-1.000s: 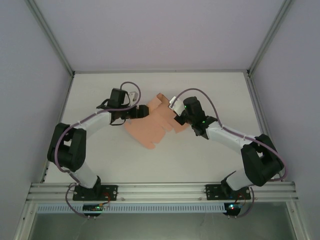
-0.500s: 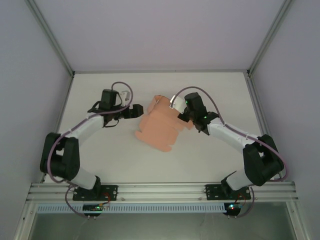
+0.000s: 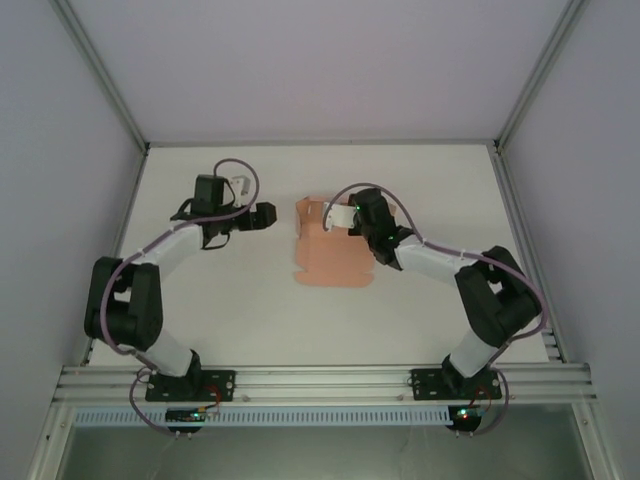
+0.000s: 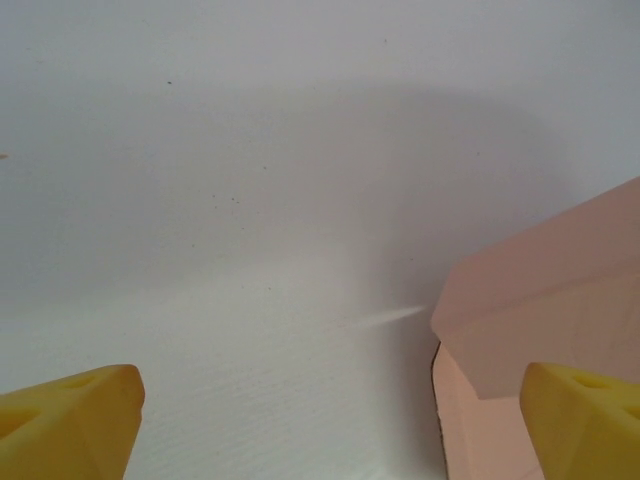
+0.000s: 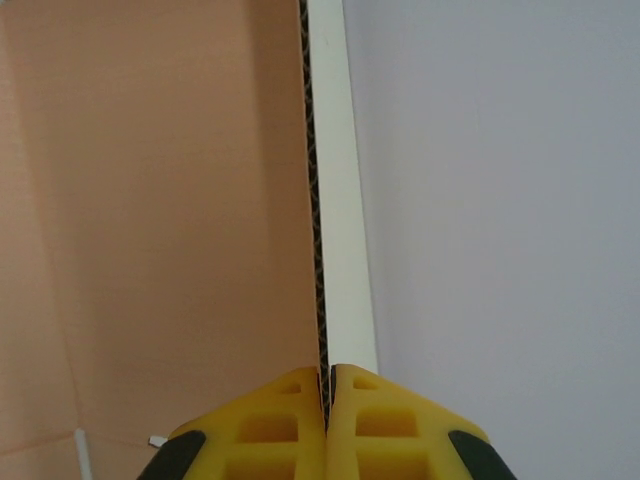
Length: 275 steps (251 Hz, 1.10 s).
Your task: Assemble paper box
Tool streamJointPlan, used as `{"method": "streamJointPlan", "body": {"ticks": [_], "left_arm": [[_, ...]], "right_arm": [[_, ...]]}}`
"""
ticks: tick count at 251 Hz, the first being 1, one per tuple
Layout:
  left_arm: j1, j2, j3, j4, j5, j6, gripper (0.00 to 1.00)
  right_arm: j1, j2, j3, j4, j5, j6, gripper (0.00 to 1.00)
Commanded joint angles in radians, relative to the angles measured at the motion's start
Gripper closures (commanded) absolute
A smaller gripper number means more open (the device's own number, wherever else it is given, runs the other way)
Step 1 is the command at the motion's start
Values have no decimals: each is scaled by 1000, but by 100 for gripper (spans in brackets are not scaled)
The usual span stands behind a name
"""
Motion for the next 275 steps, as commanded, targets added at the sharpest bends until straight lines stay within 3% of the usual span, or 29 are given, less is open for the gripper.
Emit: {"method": "streamJointPlan", "body": {"ticks": [1, 52, 113, 192, 275], "left_arm": [[-29, 40, -10, 130, 45, 69, 8], [-108, 121, -30, 254, 28, 100, 20], [-152, 231, -11, 351, 51, 116, 30], [-225, 257, -32, 463, 24, 133, 43], [-249, 275, -68, 575, -57, 108, 49]], "right_arm": [[6, 37, -36, 169, 10, -117, 100], [20, 93, -89, 323, 22, -199, 100], [24, 117, -84, 283, 34, -158, 100], [40, 126, -90, 236, 69, -106, 100], [72, 147, -124, 262, 124, -99, 100]]}}
